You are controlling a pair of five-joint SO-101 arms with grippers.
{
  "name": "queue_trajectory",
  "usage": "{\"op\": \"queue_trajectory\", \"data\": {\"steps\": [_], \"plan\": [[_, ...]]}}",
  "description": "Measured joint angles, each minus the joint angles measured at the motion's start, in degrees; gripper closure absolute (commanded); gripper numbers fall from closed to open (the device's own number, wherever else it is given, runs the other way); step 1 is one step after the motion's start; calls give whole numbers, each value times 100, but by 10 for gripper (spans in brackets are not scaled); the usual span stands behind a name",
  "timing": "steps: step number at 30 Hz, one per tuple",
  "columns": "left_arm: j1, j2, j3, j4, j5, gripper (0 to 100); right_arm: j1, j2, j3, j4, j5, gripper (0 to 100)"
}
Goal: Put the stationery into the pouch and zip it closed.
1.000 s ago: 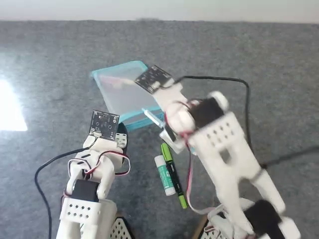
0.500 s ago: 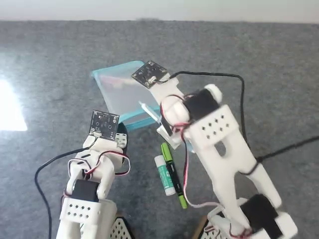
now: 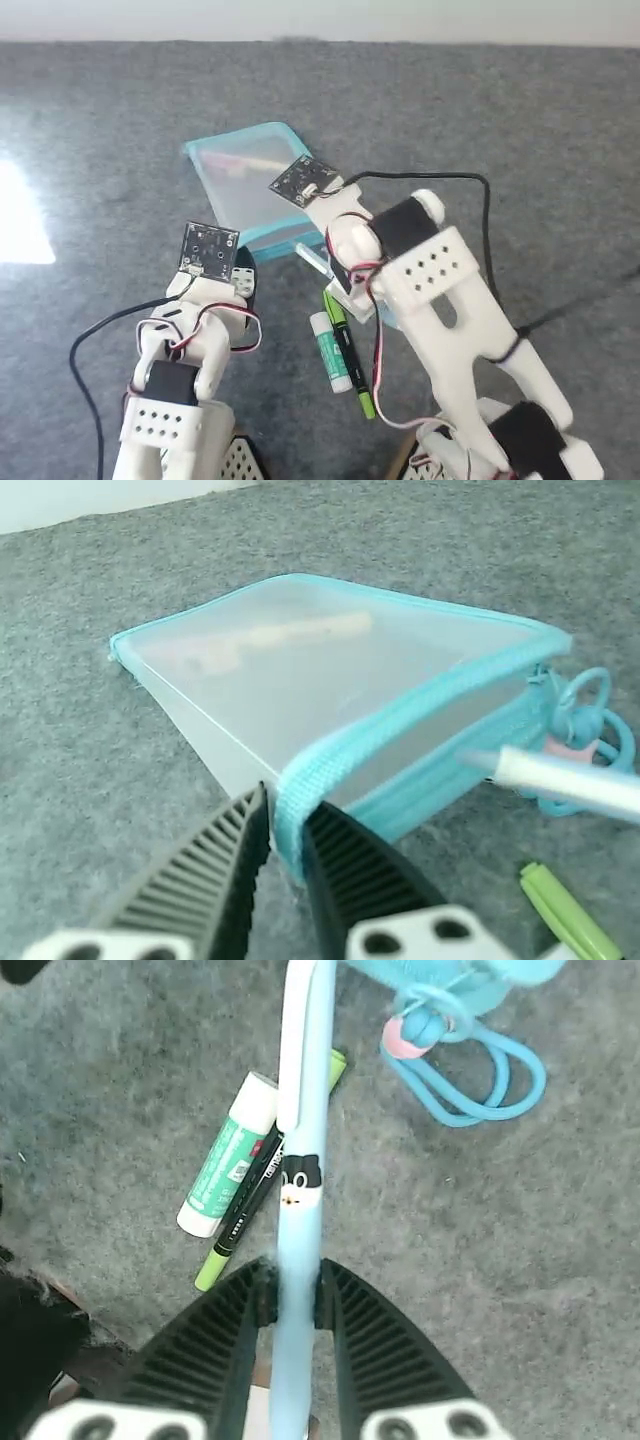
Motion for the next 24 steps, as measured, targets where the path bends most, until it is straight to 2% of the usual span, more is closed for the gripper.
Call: {"op": "queue_trajectory", "data": {"steps": [5, 9, 11, 15, 17, 19, 24], "plan": [[0, 0, 0, 0, 0, 989, -9, 800, -229, -668, -176, 992], [0, 0, 0, 0, 0, 989, -9, 1538, -1055, -1152, -510, 991], [0, 0, 0, 0, 0, 989, -9, 1916, -1530, -1389, -624, 948], [0, 0, 0, 0, 0, 989, -44, 2409, -2303, -1591, -651, 726], [0, 0, 0, 0, 0, 989, -202, 2497, -2470, -1591, -668, 649], [0, 0, 0, -9, 18, 989, -369, 2505, -2488, -1591, -677, 634], [35, -9, -9, -79, 18, 989, -448, 2453, -2497, -1591, -686, 671]]}}
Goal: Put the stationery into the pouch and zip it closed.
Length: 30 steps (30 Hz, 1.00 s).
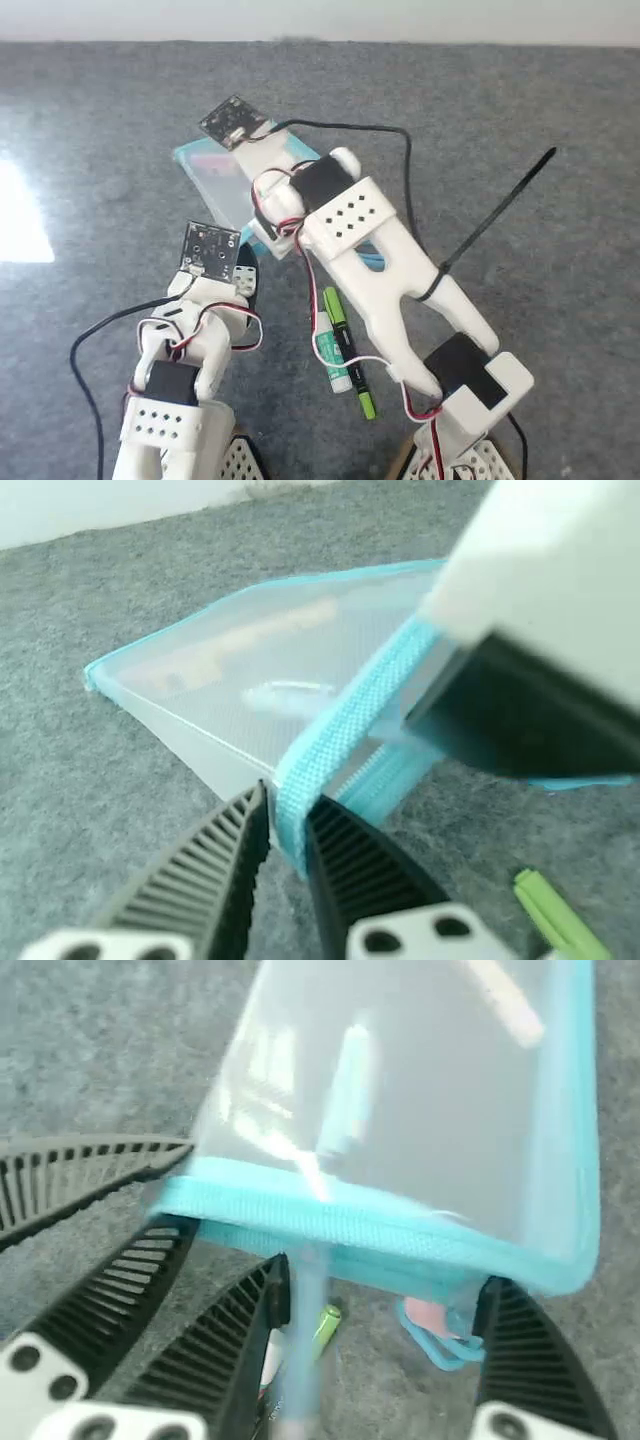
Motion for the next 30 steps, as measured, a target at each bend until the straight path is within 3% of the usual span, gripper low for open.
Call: {"op": "queue_trajectory", "data": {"steps": [11, 16, 25, 30], "plan": [[-35, 9, 9, 44, -18, 989, 79, -2066, -70, 1380, 18, 673], [-35, 9, 9, 44, -18, 989, 88, -2593, 1046, 1609, 193, 673], [-35, 9, 9, 158, -18, 989, 123, -4264, 5345, -888, 246, 674], [-35, 9, 9, 167, -18, 989, 132, -4308, 6453, -1732, 246, 674]]}}
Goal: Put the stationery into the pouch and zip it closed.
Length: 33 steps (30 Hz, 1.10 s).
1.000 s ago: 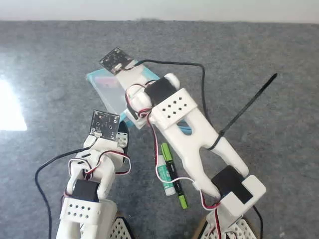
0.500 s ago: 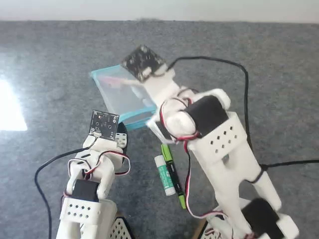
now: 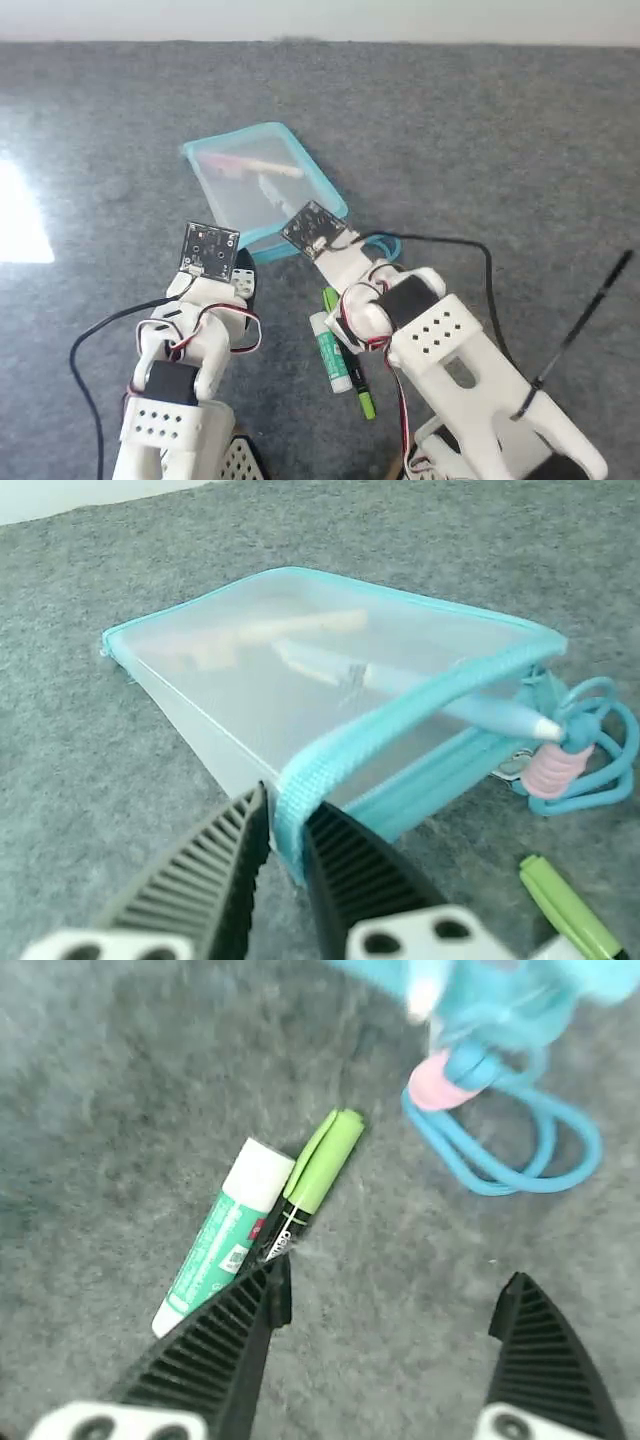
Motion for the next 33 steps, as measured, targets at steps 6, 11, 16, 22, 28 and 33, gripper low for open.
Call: {"op": "queue_trajectory", "data": {"steps": [6, 11, 16, 22, 28, 33], "plan": [[0, 0, 0, 0, 0, 989, -9, 782, 255, -132, 0, 673], [0, 0, 0, 0, 0, 989, -273, 1389, 492, -229, 0, 673], [0, 0, 0, 0, 0, 989, -264, 1688, 624, -624, -211, 673], [0, 0, 0, 0, 0, 989, -264, 2145, 659, -967, -853, 673], [0, 0, 0, 0, 0, 989, -273, 2286, 510, -888, -1486, 673], [0, 0, 0, 0, 0, 989, 237, 1793, 35, -88, -1565, 674]]}}
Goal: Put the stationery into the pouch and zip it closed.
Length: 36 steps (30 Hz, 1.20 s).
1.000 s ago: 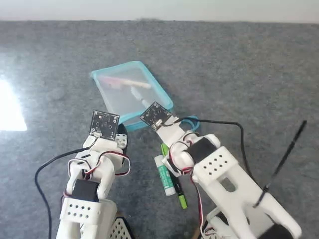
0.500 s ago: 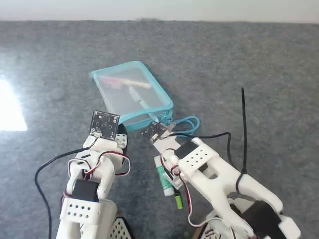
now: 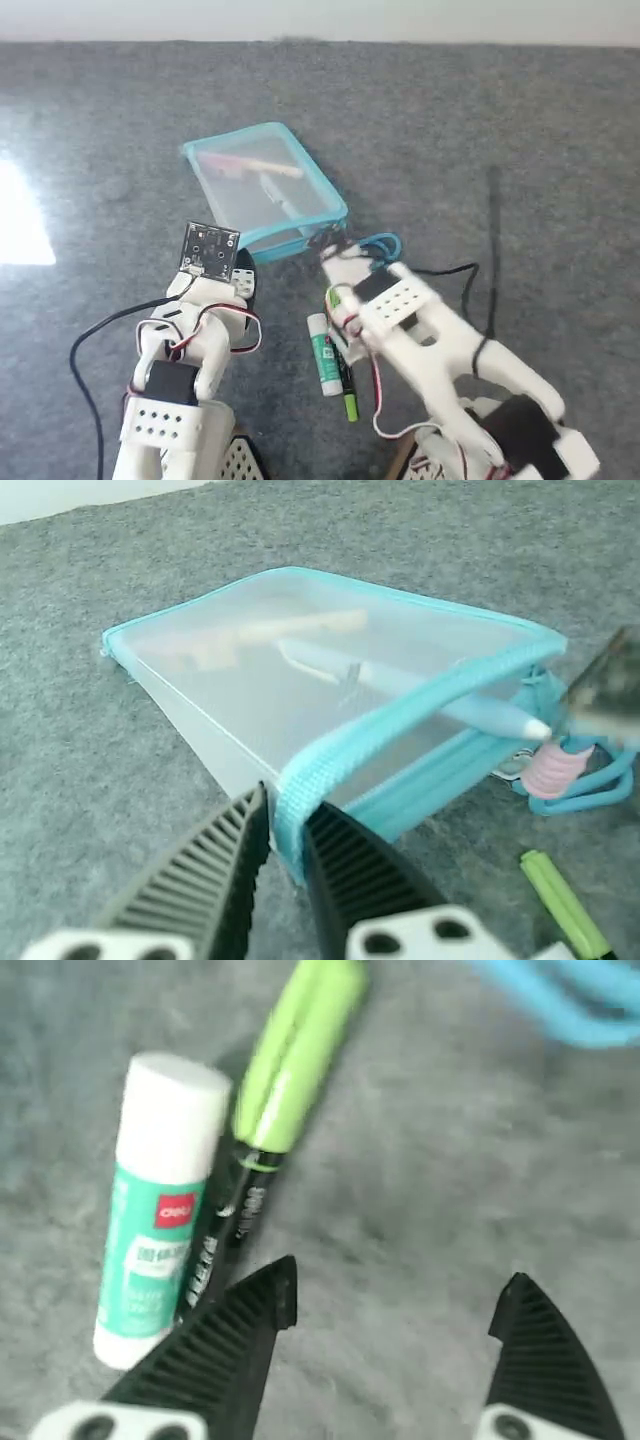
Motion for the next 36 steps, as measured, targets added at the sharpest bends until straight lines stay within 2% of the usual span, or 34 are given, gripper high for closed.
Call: {"op": "queue_trajectory", "data": {"steps": [5, 9, 13, 19, 26, 36], "plan": [[0, 0, 0, 0, 0, 989, -44, -316, -185, 334, -18, 674], [0, 0, 0, 0, 0, 989, -545, -316, -185, 352, -325, 674], [0, 0, 0, 0, 0, 989, -985, -316, -35, -53, -554, 674], [0, 0, 0, 0, 0, 989, -1055, -316, 466, -677, -1090, 674], [0, 0, 0, 0, 0, 989, -1037, -316, 624, -888, -1204, 675], [0, 0, 0, 0, 0, 989, -932, 818, 246, -923, -1204, 816]]}}
